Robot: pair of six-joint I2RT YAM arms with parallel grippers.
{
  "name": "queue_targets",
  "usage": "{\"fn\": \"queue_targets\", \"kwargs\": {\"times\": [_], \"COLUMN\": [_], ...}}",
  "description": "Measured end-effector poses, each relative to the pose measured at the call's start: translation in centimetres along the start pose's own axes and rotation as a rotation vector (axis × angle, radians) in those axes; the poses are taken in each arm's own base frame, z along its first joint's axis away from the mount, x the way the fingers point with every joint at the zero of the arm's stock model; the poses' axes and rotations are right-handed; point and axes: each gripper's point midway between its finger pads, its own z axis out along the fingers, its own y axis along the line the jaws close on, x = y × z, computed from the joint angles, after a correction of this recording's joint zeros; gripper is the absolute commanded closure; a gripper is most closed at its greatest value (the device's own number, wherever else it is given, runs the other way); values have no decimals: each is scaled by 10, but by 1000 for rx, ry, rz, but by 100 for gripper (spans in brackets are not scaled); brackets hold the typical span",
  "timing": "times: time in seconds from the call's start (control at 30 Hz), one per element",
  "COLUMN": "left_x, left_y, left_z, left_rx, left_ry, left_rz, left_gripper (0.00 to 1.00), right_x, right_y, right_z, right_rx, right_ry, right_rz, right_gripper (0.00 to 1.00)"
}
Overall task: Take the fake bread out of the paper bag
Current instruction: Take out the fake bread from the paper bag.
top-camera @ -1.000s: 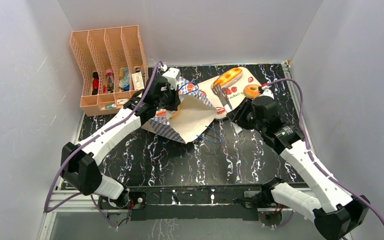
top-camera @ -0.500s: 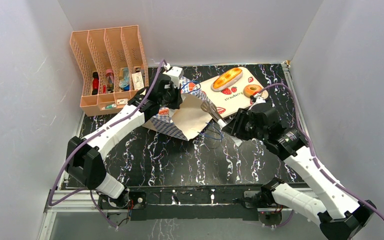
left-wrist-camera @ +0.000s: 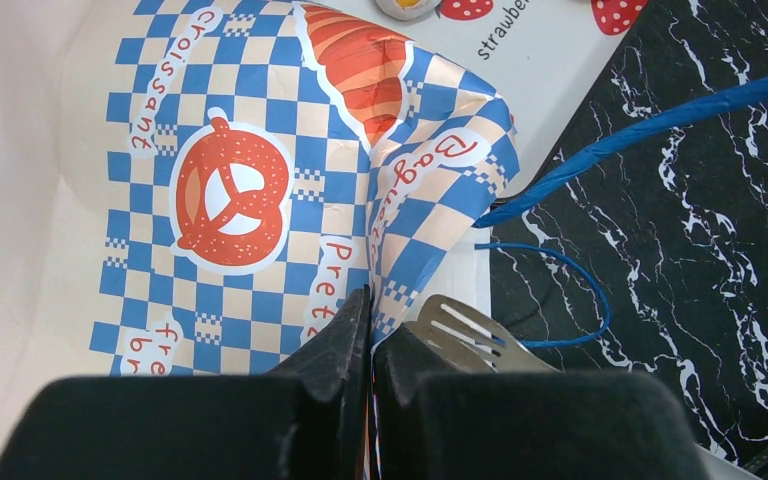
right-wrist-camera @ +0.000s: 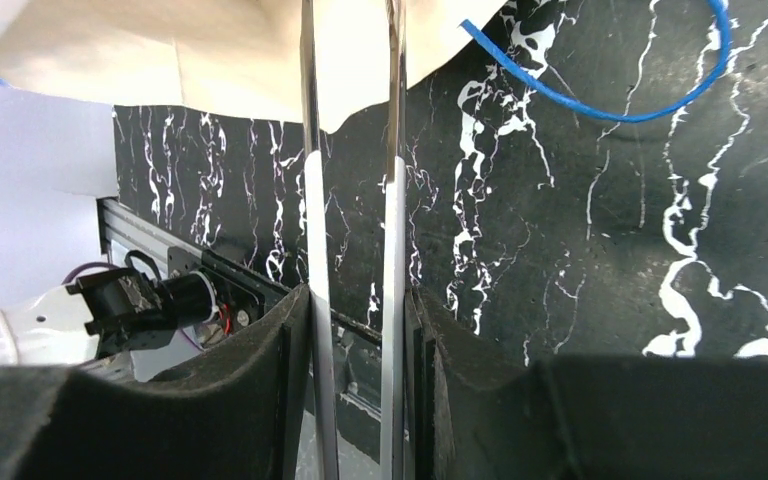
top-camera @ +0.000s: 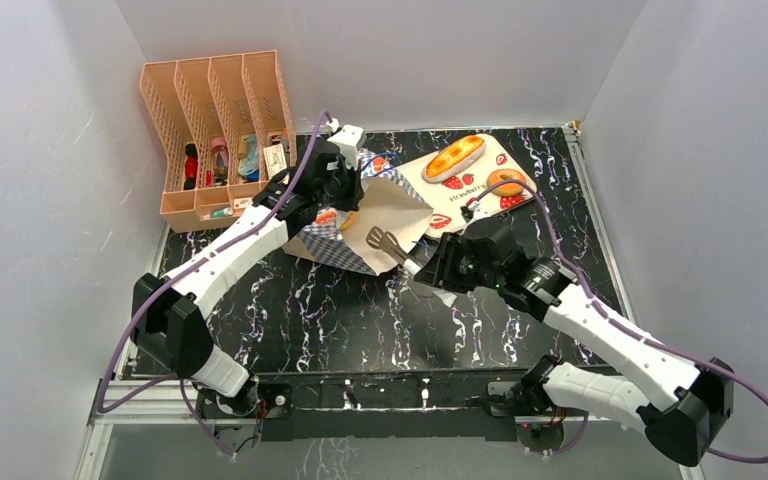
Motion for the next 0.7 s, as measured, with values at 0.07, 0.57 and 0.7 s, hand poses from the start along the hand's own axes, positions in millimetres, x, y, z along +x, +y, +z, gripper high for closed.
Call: {"fn": "queue_targets", "kwargs": {"times": [0.07,0.57,0.7], "left_x": [0,6,8], "left_y": [0,-3,-3], "left_z": [0,-2,-2], "left_rx": [-1,20,22], "left_ry": [1,34,42], "left_rz": [1,10,9], "left_gripper": [100,100,100], "right_x": [5,8,5], "right_y": [0,-2,2], "right_z": [11,89,95], "right_rx": [1,10,-1], "right_ry": [17,50,44], "right_rz": [15,109,120], "right_gripper": [73,66,65]}}
